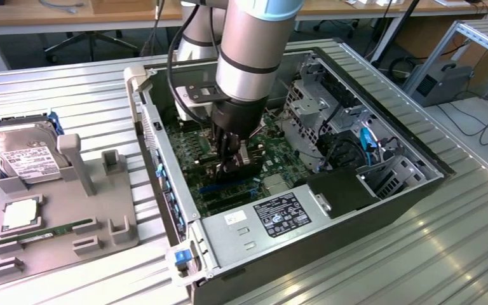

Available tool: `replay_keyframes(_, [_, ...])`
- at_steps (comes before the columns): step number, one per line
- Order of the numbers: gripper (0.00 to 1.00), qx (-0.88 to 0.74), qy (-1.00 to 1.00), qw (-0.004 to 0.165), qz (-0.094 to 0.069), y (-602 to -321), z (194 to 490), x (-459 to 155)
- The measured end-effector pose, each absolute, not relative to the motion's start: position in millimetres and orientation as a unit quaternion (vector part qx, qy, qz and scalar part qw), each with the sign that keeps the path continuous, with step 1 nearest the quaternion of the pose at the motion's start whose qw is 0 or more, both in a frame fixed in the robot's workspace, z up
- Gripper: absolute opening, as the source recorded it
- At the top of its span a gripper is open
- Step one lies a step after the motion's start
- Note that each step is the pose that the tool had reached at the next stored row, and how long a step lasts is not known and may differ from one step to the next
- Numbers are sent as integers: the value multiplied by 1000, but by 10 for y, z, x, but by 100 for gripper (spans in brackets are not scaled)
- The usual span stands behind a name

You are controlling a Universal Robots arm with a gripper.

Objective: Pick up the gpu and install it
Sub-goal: 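Insert the gpu into the slot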

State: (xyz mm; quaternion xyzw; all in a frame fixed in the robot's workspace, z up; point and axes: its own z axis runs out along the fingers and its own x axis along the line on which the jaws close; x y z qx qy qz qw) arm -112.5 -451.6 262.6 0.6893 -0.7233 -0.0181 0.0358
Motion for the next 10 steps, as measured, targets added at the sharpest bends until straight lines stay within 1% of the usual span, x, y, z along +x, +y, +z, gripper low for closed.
replay_keyframes(10, [27, 689, -723, 36, -18, -4516, 2615, -1125])
